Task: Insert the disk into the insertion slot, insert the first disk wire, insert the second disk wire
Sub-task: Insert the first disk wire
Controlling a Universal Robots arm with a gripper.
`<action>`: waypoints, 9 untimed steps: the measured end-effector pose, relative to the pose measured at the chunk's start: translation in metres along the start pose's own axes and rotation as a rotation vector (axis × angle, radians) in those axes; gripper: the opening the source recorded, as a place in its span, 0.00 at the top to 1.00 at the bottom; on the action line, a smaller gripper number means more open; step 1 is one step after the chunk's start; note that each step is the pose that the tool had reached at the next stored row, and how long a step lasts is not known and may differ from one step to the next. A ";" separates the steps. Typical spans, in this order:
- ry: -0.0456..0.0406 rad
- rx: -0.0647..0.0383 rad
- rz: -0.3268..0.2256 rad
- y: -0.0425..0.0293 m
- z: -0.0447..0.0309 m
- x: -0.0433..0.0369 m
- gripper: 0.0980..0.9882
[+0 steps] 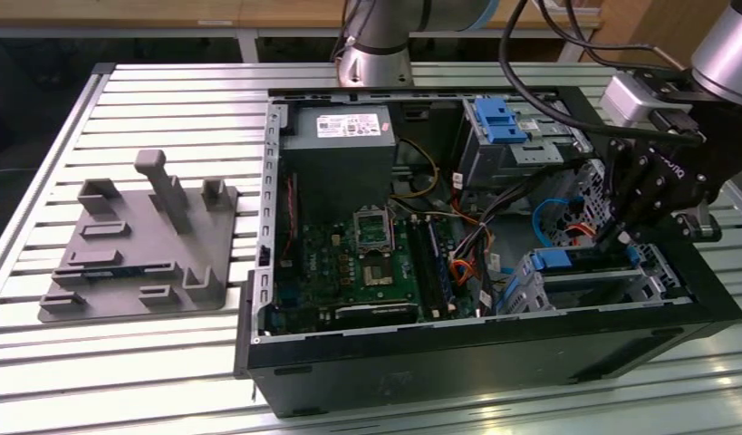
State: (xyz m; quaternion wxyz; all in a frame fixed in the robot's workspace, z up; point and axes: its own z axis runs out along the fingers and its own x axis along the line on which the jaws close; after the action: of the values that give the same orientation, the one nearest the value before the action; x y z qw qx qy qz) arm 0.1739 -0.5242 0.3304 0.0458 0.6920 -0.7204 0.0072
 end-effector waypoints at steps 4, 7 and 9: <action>0.0004 0.000 0.000 -0.0002 0.0025 0.0003 0.93; 0.0007 0.000 0.000 -0.0002 0.0032 0.0006 0.93; -0.0011 0.000 0.000 -0.0002 0.0040 0.0007 0.92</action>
State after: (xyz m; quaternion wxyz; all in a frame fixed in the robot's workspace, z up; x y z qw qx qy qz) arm 0.1738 -0.5252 0.3264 0.0455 0.6920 -0.7205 0.0067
